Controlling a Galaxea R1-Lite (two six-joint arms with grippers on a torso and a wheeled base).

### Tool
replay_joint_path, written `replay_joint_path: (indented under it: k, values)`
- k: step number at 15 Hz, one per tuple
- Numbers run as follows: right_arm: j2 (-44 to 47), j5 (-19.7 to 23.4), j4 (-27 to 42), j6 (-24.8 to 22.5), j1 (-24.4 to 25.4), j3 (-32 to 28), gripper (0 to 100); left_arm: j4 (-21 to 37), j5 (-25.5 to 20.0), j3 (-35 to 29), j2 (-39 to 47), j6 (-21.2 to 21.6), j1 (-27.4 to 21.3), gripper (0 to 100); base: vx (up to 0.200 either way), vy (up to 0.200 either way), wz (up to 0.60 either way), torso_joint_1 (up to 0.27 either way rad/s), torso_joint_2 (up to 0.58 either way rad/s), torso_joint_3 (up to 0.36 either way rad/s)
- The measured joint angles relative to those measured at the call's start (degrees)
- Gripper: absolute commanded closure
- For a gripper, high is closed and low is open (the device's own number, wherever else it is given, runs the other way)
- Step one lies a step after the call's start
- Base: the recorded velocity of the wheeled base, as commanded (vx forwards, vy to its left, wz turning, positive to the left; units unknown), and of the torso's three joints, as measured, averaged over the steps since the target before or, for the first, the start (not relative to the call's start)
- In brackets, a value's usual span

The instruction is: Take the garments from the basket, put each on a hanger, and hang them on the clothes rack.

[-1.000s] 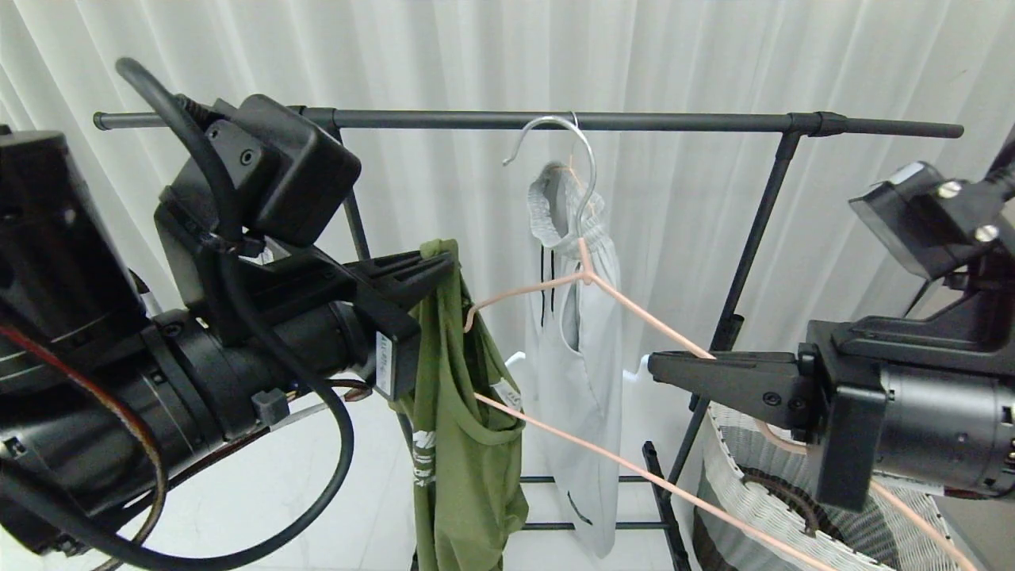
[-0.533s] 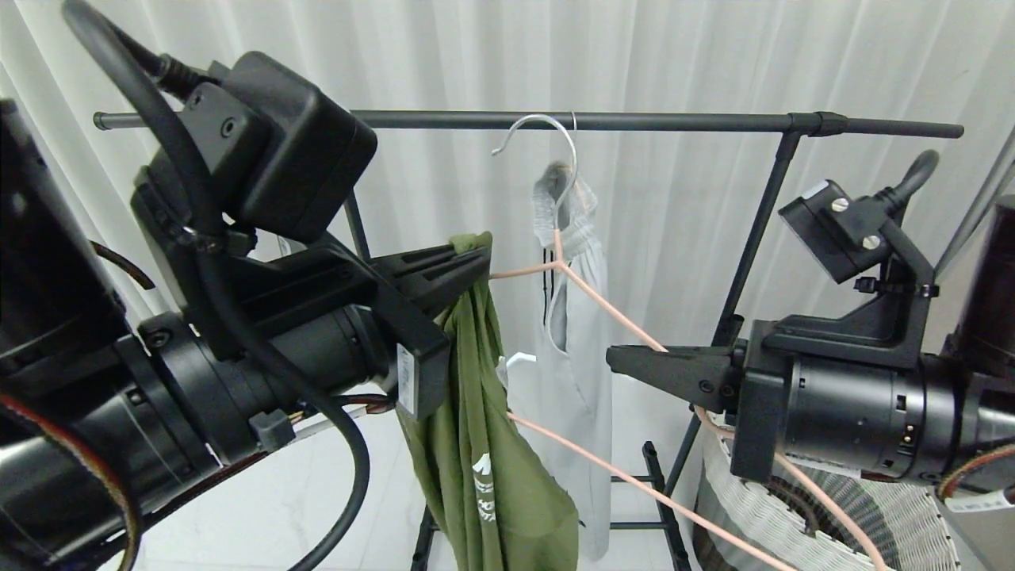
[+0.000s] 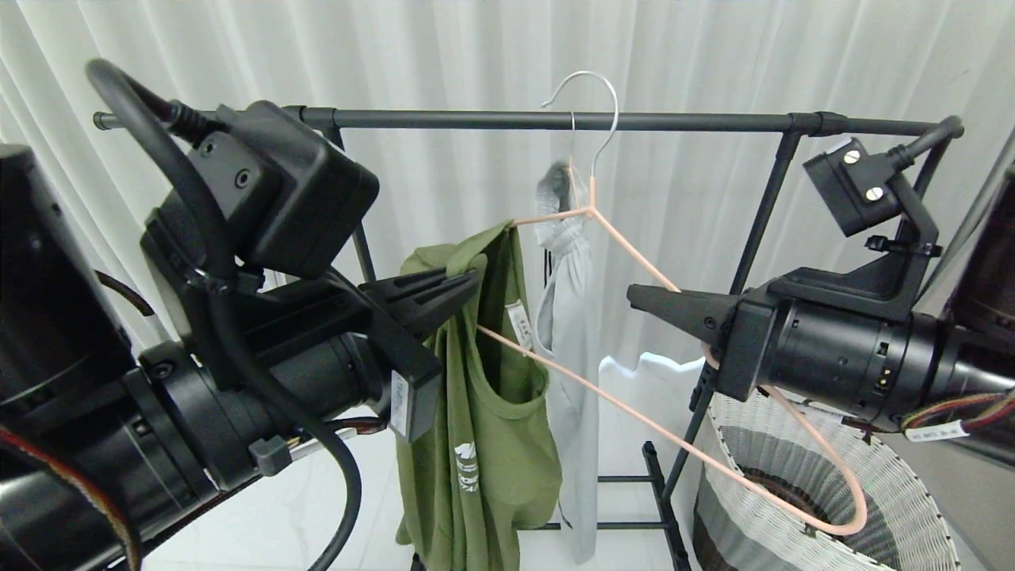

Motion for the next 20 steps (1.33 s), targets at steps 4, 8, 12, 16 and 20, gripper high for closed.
replay_joint_path:
  k: [4, 8, 12, 16, 20]
  values:
    - [-1.88, -1.54, -1.32, -3.17, -0.02, -0.16, 100, 0.0, 1.57, 1.38, -0.06, 0.0, 0.09, 100, 0.0, 0.0, 0.0, 0.0, 0.0, 0.0]
    - [-2.93, -1.58, -1.34, -6.38, 0.0, -2.67, 100, -0.13, 2.04, 2.1, 0.37, 0.09, 0.06, 100, 0.0, 0.0, 0.0, 0.0, 0.0, 0.0]
    - [-2.21, -1.48, -1.32, -7.75, 0.26, -8.39, 100, -1.67, 2.08, -0.56, 1.32, 2.3, 0.91, 100, 0.0, 0.0, 0.0, 0.0, 0.0, 0.0]
    - [-0.3, -1.51, -1.27, -8.35, 0.33, -13.86, 100, -1.74, 2.47, -3.56, 3.34, 2.55, 3.44, 100, 0.0, 0.0, 0.0, 0.0, 0.0, 0.0]
    - [1.85, -1.54, -1.29, -8.4, 0.22, -17.68, 100, -2.4, 2.47, -4.55, 4.28, 2.52, 3.33, 100, 0.0, 0.0, 0.0, 0.0, 0.0, 0.0]
